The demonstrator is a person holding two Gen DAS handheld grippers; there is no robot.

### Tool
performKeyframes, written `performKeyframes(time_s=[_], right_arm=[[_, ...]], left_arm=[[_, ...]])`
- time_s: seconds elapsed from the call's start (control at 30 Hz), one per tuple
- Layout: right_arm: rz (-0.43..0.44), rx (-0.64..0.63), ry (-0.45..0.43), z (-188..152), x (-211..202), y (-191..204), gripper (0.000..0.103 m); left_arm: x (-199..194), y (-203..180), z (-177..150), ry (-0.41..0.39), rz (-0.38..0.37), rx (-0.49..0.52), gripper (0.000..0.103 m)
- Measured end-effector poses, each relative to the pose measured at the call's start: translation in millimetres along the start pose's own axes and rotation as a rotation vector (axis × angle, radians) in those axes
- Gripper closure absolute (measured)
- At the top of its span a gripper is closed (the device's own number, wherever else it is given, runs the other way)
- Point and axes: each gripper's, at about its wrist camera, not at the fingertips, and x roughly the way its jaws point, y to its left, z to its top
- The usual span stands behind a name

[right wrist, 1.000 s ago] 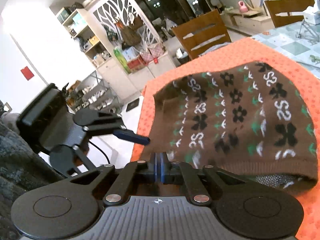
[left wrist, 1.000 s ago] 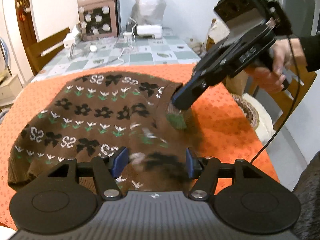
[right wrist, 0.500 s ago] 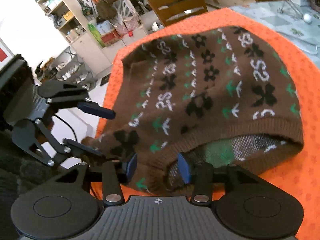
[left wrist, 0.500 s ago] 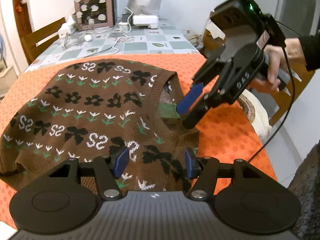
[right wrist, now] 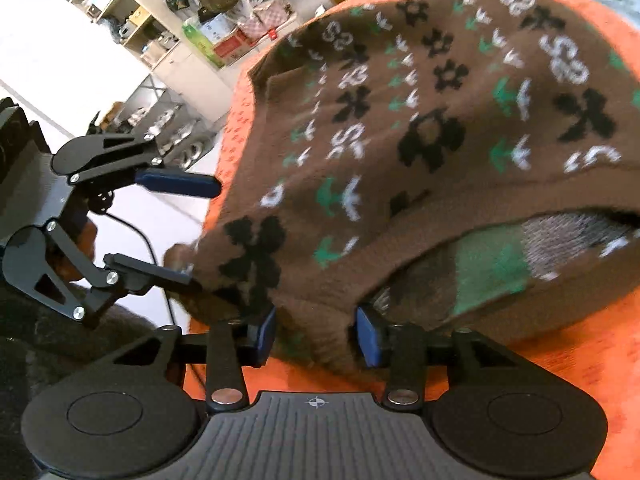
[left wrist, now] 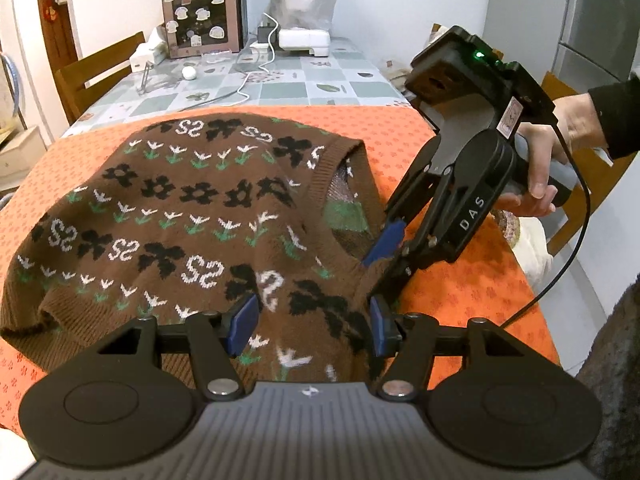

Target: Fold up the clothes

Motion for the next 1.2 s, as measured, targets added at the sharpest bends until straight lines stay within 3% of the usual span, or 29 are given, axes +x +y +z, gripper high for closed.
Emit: performKeyframes(time_s=[0.03,0.07,0.4,0.43,0.5,0.53,0.57,0.67,0.77,0.87,1.0,1.13,1.2], right_arm=[[-0.002,-0.015,0.003,-0.9,0.5,2.2,0.069],[0.002,-0.018,0.0,-1.7,-0.8,2.4,0.086],[0.057,-0.094,-0.216,0.3,-56.9,22.9,0.091],[0.058,-0.102,-0.231,2.0,-60.9,24.9,0.091],[0.047,-0.115,-0.24,6.4,-64.9,27.7,0.091],[0.037,-0.122,-0.238,8.0,-65.1,28.8,0.091],[0.027,-0.129,-0.234,9.1,-65.0,30.0,0.09],[-0.021,-0.144,-0.233,8.1,-66.6,32.7,0.082],[-0.121,-0.166,-0.265,4.8,-74.8,31.1,0.072],[-0.303,-0.177,-0.275,-2.0,-84.7,20.9,0.066],[-0.522,-0.185,-0.281,-11.6,-91.5,4.1,0.05],[-0.663,-0.208,-0.297,-12.8,-87.9,-10.6,0.048],[-0.711,-0.238,-0.294,-7.8,-79.1,-14.9,0.04]], left_arm=[[-0.9,-1.9,-1.5,-0.001,-0.004,0.009,0.036],[-1.4,-3.1,-1.6,-0.002,-0.009,0.02,0.036],[10.3,-1.3,2.8,0.013,-0.028,0.073,0.036],[11.1,0.4,4.2,0.013,-0.031,0.066,0.042],[12.1,4.9,6.7,0.014,-0.036,0.042,0.064],[11.8,7.4,7.9,0.012,-0.034,0.029,0.082],[10.5,9.9,9.1,0.007,-0.027,0.019,0.087],[2.7,12.8,10.4,-0.039,0.033,0.007,0.089],[-5.3,18.8,15.4,-0.059,0.088,-0.019,0.09],[-13.4,24.7,20.4,-0.079,0.143,-0.046,0.09],[-24.1,32.7,27.1,-0.105,0.216,-0.081,0.09],[-37.8,44.5,40.6,-0.127,0.262,-0.111,0.09],[-43.4,50.3,49.4,-0.133,0.274,-0.118,0.09]])
